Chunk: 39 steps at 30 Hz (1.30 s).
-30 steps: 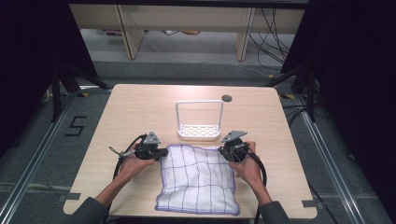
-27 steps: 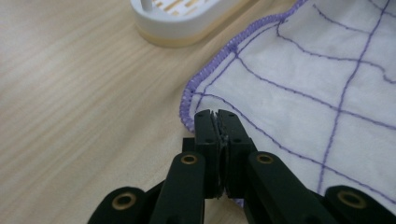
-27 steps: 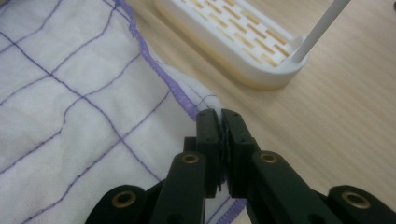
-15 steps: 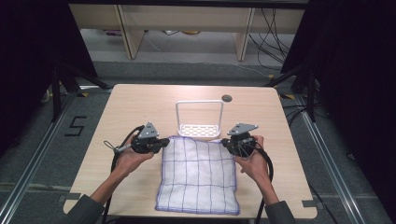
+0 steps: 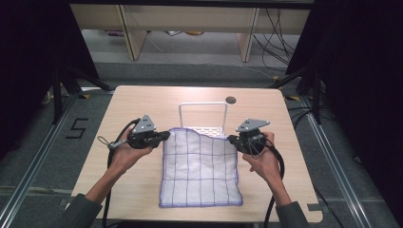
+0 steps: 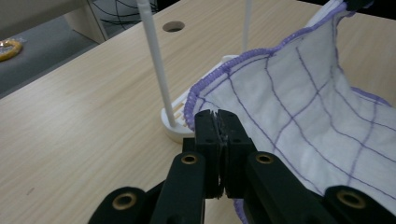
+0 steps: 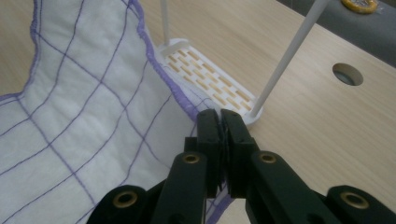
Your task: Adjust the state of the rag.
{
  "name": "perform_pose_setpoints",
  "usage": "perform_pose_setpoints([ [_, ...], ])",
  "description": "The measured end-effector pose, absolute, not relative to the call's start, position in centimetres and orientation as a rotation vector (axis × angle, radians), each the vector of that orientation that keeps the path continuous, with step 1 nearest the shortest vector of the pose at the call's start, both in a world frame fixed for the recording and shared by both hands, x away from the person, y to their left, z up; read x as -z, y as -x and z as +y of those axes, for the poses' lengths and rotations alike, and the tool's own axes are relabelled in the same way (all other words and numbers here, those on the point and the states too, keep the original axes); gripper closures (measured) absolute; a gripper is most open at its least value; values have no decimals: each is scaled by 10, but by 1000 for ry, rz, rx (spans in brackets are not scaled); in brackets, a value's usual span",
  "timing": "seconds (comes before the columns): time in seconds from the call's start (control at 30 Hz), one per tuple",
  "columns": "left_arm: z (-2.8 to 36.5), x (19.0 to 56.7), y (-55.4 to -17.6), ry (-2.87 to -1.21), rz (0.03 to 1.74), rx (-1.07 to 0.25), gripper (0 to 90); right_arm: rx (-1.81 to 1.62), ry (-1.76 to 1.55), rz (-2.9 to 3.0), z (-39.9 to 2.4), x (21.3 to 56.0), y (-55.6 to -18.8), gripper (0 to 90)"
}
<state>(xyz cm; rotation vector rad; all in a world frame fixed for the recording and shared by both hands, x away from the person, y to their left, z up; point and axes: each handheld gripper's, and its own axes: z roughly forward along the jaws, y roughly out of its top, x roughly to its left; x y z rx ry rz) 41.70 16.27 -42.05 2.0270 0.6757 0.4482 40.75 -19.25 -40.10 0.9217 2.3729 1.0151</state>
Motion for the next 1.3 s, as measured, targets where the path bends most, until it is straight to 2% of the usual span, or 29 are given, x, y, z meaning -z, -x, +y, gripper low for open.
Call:
perform_pose_setpoints([
  [0.1,167,428,-397,-2045,634,-413,872,-1007,-912,2407,-195,410,-388,874],
  [0.17,169,432,-386,-2057,619,-413,872,-1003,-897,2404,-196,412,-384,874],
  [0.23,172,434,-378,-2074,611,-435,871,-1001,-876,2405,-201,417,-365,874],
  [0.5,173,456,-330,-2102,550,-359,871,-981,-852,2436,-203,428,-321,872],
  [0.87,173,485,-301,-2164,529,-296,869,-916,-866,2534,-202,454,-298,868],
  [1.0,166,489,-291,-2212,460,-310,868,-896,-875,2554,-203,460,-290,864],
  [1.17,165,496,-284,-2260,438,-274,850,-884,-898,2596,-205,471,-285,776],
  [1.23,167,496,-279,-2236,472,-249,761,-881,-954,2593,-209,472,-279,679],
  [1.27,167,496,-279,-2236,472,-249,746,-881,-954,2593,-209,472,-279,679],
  [1.3,170,493,-277,-2240,474,-243,707,-908,-961,2560,-215,470,-277,629],
])
